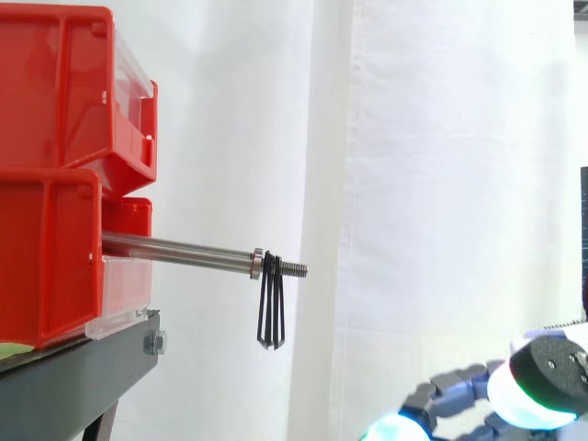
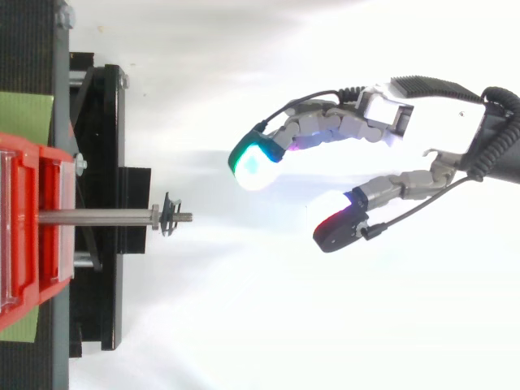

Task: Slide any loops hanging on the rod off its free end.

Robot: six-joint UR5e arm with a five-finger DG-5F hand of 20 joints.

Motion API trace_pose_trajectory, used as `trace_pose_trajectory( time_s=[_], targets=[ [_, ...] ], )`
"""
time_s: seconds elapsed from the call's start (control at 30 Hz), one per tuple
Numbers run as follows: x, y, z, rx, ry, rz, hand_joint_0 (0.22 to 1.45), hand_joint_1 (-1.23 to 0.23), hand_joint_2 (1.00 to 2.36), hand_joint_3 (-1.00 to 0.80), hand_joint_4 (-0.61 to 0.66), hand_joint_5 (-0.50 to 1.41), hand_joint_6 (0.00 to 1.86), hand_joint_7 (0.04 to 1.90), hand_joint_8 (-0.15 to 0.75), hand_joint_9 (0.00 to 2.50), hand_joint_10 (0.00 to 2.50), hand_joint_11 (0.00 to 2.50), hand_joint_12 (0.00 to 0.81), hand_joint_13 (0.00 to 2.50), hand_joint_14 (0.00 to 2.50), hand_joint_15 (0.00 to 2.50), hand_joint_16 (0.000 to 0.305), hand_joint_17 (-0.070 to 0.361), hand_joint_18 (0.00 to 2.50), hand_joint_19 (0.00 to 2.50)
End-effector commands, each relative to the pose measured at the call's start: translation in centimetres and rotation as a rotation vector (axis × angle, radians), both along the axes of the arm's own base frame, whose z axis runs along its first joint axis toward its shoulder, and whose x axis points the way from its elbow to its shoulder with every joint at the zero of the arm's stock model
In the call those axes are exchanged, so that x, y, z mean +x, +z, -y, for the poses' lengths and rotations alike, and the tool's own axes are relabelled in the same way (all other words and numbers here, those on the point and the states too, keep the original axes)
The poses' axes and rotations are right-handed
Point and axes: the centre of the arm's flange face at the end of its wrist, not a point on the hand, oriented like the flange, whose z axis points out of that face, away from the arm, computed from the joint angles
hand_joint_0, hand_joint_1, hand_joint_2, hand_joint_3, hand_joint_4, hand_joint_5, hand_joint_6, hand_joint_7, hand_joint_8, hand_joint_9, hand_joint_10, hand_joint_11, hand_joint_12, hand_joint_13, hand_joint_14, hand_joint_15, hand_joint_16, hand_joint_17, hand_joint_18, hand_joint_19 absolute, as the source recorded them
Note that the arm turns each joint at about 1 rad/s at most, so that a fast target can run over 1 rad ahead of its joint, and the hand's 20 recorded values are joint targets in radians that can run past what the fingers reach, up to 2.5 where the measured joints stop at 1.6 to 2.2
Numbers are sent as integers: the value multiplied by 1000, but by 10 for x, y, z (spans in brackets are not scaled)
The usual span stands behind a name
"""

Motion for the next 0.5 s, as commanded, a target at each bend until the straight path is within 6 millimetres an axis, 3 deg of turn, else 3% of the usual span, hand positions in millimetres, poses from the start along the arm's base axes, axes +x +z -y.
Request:
trace_pose_trajectory(
  time_s=[0.0,0.2,0.37,0.47],
  targets=[
    [8,9,4,-94,58,16,543,-576,1003,-458,273,-199,502,720,277,583,0,0,252,524,0,0,22,50,277,0],
    [13,12,14,-239,135,99,544,-576,1002,-459,278,-197,502,721,276,595,0,0,254,530,0,0,22,50,281,0],
    [33,-22,34,-269,192,121,544,-578,1003,-457,277,-197,502,724,276,598,0,0,255,536,0,0,23,51,289,0],
    [51,-21,46,-252,228,149,545,-577,1002,-459,277,-196,502,721,277,601,0,0,255,539,0,0,23,51,292,0]
  ],
)
